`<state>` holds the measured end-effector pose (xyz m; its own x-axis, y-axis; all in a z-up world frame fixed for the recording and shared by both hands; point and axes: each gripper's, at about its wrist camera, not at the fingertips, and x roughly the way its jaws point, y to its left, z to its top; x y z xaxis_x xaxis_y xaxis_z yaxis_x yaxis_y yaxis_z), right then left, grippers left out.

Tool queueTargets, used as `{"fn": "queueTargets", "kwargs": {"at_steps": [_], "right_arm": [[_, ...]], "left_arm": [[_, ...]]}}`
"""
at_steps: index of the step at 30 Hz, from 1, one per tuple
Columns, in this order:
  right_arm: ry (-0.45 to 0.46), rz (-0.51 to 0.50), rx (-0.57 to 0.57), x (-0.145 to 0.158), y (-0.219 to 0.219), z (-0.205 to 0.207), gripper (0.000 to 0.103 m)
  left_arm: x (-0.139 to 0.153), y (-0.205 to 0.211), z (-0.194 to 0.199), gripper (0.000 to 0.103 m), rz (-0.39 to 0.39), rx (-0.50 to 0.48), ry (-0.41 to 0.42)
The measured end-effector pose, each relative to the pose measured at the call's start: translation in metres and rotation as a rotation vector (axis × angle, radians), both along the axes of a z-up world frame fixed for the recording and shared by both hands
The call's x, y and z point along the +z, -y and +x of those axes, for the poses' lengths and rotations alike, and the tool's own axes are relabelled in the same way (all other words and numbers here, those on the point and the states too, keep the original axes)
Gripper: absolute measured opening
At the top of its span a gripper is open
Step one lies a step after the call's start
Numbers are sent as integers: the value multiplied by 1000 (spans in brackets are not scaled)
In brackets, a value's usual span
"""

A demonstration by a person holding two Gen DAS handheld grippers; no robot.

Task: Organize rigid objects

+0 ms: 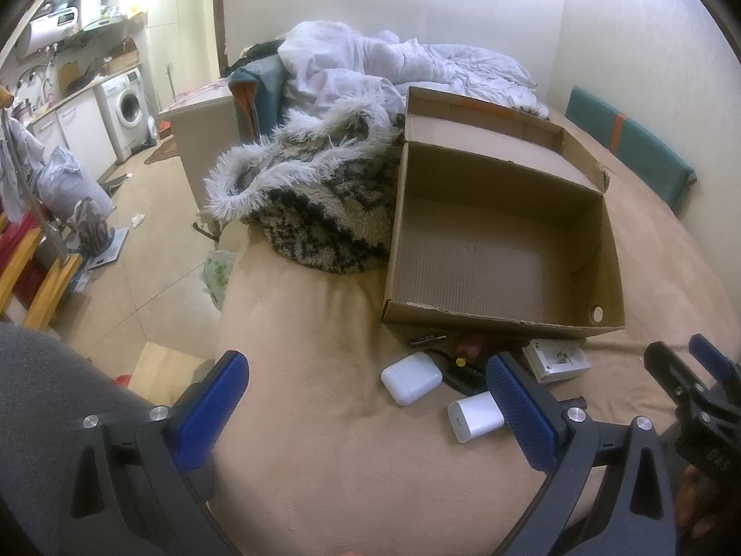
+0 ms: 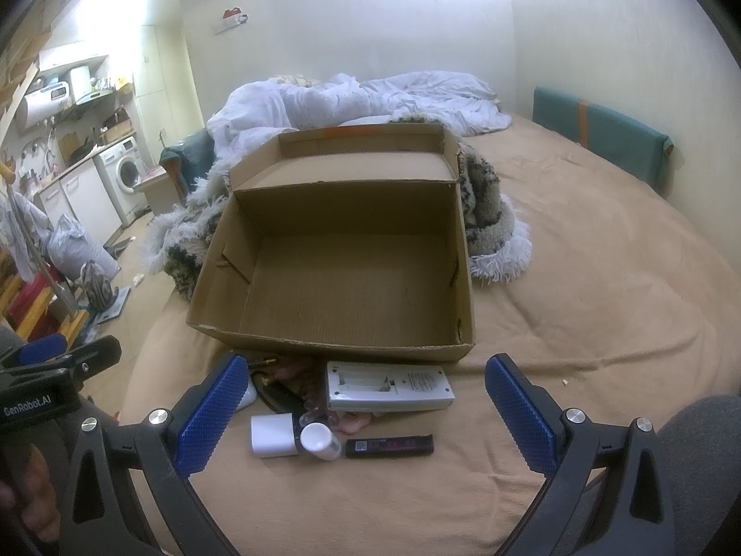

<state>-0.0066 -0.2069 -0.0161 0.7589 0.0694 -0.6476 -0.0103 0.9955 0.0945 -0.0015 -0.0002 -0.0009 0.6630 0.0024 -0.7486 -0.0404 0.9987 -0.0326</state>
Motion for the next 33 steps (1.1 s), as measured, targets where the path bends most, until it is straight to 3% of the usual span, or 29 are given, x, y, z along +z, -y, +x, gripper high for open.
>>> {"fn": "queueTargets", "kwargs": {"at_steps": [33], "right_arm": [[4,-11,6,1,-3,1,103]], "left_arm": [[4,-1,0,102,3,2,4]]}}
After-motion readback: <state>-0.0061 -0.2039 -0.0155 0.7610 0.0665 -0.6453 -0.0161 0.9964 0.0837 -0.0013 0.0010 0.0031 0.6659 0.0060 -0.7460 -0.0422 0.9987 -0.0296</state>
